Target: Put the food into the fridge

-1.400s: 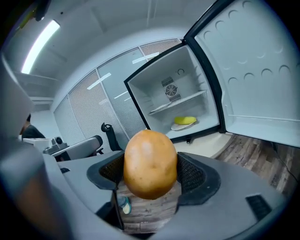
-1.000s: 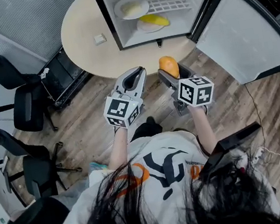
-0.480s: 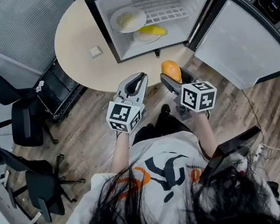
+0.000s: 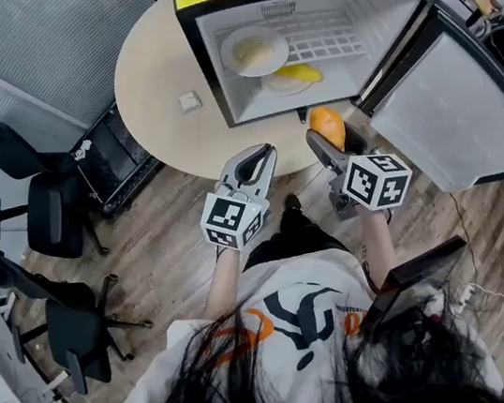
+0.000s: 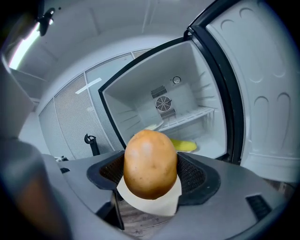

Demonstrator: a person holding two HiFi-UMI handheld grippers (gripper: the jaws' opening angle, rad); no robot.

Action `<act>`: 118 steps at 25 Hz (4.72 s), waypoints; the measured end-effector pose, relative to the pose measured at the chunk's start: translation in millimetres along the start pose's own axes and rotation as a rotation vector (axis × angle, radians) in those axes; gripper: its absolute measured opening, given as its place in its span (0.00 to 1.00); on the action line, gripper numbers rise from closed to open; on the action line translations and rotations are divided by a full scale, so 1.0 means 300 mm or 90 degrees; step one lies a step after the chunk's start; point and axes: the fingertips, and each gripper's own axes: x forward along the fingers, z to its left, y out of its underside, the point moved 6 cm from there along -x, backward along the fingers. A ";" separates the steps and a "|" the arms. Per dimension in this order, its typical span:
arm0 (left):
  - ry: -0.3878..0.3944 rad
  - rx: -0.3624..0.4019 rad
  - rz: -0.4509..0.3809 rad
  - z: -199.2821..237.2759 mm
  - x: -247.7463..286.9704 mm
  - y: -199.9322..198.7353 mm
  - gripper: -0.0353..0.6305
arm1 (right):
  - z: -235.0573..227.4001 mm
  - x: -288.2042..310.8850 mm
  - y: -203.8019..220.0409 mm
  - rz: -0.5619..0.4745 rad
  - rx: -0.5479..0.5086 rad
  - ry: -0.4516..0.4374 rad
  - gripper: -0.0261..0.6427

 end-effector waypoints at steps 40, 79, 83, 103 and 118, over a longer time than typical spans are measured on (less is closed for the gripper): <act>-0.002 0.031 0.017 0.151 0.295 -0.103 0.08 | -0.420 0.631 -0.580 0.012 -0.324 0.259 0.54; -0.010 0.030 -0.009 0.036 0.121 -0.111 0.08 | -0.076 0.139 -0.284 -0.126 -0.169 0.070 0.24; -0.005 0.028 -0.007 -0.007 0.063 -0.093 0.08 | -0.020 0.074 -0.200 -0.118 -0.149 0.059 0.22; 0.046 0.006 0.010 -0.252 -0.112 0.008 0.08 | 0.111 -0.235 0.119 -0.055 -0.079 0.072 0.11; 0.028 0.015 -0.003 -0.533 -0.116 -0.010 0.08 | 0.051 -0.473 0.218 -0.019 -0.087 0.020 0.11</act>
